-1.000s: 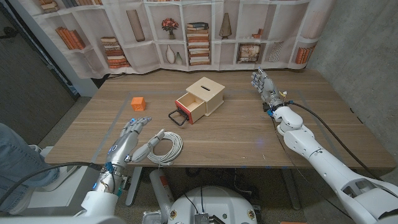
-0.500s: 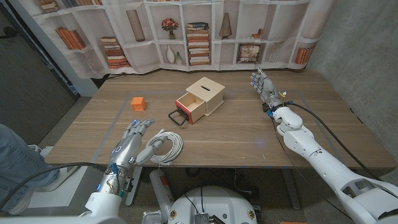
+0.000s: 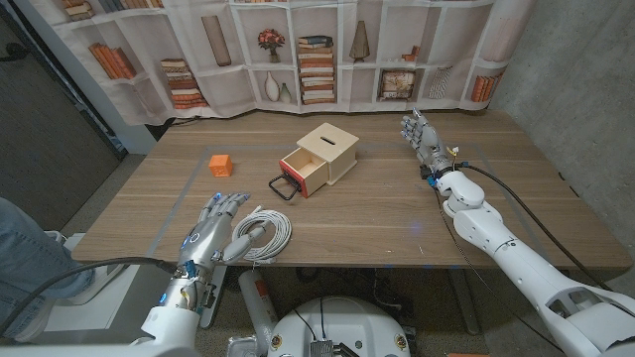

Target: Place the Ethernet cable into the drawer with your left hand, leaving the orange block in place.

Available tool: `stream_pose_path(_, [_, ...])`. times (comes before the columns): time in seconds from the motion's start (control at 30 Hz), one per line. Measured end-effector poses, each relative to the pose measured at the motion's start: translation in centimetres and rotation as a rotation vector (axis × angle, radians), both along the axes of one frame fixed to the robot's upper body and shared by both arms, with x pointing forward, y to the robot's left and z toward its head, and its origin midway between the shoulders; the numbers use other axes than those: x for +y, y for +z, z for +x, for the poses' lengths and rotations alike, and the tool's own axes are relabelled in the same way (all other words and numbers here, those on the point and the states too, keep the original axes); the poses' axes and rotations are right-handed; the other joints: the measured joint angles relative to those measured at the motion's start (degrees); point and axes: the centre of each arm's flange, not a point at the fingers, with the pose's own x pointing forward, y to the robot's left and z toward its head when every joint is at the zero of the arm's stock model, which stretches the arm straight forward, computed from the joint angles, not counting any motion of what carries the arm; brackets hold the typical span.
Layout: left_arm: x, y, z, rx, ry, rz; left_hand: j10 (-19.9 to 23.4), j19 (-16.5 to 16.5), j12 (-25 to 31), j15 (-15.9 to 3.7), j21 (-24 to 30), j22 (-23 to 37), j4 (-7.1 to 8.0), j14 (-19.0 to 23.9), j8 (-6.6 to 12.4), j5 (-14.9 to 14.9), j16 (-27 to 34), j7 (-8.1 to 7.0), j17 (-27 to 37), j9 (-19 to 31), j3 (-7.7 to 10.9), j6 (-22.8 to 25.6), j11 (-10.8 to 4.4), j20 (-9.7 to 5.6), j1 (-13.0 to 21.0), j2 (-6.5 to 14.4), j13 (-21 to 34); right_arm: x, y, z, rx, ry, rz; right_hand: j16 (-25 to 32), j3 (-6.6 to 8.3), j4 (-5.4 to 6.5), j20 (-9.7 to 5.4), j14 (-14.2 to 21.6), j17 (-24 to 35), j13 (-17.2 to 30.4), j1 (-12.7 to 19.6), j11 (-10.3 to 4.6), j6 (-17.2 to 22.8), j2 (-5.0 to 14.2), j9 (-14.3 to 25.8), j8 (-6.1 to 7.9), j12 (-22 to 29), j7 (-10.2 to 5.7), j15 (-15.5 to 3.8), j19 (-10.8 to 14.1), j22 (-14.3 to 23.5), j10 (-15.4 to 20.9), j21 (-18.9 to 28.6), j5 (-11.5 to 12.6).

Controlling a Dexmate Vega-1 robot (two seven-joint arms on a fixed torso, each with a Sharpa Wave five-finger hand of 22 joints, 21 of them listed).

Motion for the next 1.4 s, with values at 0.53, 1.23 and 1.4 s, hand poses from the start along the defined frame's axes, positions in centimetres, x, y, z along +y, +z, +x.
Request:
stream_pose_path(0.53, [-0.9, -0.6, -0.8, 0.020, 0.138, 0.084, -0.5, -0.2, -0.7, 0.88, 0.0, 0.0, -0.86, -0.2, -0.88, 0.4, 0.0, 0.61, 0.0, 0.0, -0.40, -1.1, 0.53, 0.20, 1.1, -1.1, 0.0, -0.3, -0.6, -0.2, 0.003, 0.003, 0.008, 0.0, 0.00, 0.00, 0.00, 0.0, 0.0, 0.0, 0.0, 0.00, 0.2, 0.00, 0.0, 0.00, 0.0, 0.21, 0.00, 0.0, 0.0, 0.0, 0.0, 0.0])
stream_pose_path(1.23, [-1.8, -1.0, 0.0, 0.065, 0.178, 0.105, -1.4, -0.3, -0.9, 1.43, -0.2, 0.2, -1.72, -0.7, -1.21, 0.4, -0.4, 1.03, 0.1, 0.3, -1.27, -2.1, 0.91, 0.75, 1.5, -2.2, 0.3, -1.2, -1.5, -0.8, 0.016, -0.014, 0.018, 0.0, 0.00, 0.00, 0.00, 0.0, 0.0, 0.0, 0.0, -0.32, 0.4, 0.00, 0.0, 0.00, 0.0, 0.00, 0.00, 0.0, 0.0, 0.3, 0.0, 0.0])
stream_pose_path(1.4, [-2.0, -1.1, 0.3, 0.075, 0.191, 0.119, -1.4, -0.3, -1.1, 1.43, -0.2, 0.2, -1.81, -0.7, -1.35, 0.7, -0.4, 0.72, 0.1, 0.3, -1.36, -2.4, 0.91, 1.56, 1.4, -2.7, 0.3, -1.5, -1.6, -0.9, 0.017, -0.017, 0.021, 0.0, 0.00, 0.00, 0.21, 0.0, 0.0, 0.0, 0.0, -0.31, 0.4, 0.00, 0.0, 0.00, 0.0, 0.00, 0.00, 0.2, 0.0, 0.3, 0.0, 0.0])
